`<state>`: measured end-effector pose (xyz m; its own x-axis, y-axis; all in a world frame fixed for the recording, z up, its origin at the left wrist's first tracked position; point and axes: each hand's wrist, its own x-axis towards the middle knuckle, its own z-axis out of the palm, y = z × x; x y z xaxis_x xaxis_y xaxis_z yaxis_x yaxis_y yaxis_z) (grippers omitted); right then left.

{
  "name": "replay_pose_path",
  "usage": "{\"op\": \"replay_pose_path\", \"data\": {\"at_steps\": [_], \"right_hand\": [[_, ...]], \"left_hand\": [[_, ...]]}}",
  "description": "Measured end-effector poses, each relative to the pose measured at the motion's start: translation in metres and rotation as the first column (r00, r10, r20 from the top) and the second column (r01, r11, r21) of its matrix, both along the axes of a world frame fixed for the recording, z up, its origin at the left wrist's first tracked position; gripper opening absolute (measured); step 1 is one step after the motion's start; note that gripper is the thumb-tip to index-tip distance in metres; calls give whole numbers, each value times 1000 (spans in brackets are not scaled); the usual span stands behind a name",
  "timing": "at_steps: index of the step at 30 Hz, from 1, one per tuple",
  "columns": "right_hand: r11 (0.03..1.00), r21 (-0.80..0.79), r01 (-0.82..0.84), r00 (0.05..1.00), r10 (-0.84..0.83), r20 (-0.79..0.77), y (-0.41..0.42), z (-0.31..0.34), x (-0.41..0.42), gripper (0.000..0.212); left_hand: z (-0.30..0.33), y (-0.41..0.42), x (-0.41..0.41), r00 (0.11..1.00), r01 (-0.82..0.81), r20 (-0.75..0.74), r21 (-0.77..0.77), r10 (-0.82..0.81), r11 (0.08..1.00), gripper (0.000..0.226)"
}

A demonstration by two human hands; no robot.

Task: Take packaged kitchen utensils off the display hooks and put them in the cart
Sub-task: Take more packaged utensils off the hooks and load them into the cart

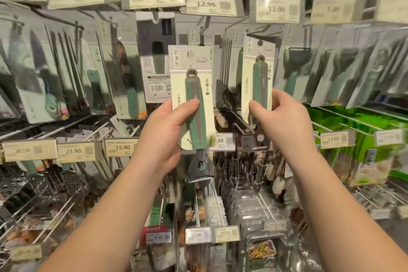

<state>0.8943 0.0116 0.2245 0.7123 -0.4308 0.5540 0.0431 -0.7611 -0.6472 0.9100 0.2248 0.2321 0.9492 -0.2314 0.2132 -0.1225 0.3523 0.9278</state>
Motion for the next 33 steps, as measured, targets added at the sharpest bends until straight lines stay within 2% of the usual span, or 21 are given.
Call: {"op": "replay_pose_path", "data": {"at_steps": [6,16,21,24,29,33], "right_hand": [[995,-27,95,995,-94,25,-18,14,15,64],[995,-64,81,996,-82,-21,-20,25,31,25],[993,-77,93,992,-99,-77,-22,26,59,31],[988,-106,109,985,-122,-121,-22,32,77,50],[990,-104,99,981,-115,-157,-25,38,106,30],[985,-133,111,965,-139,-223,-25,39,119,27]], "left_hand": [[3,1,0,998,53,26,-13,-53,998,23],[3,3,-2,995,100,1,-47,-100,994,27],[2,6,-3,994,104,-19,-55,-105,993,24],[1,9,-4,995,96,-34,-53,-98,994,26],[1,13,-6,995,86,-42,-61,-88,994,25],[0,15,-8,997,63,-51,-53,-66,997,26]]}}
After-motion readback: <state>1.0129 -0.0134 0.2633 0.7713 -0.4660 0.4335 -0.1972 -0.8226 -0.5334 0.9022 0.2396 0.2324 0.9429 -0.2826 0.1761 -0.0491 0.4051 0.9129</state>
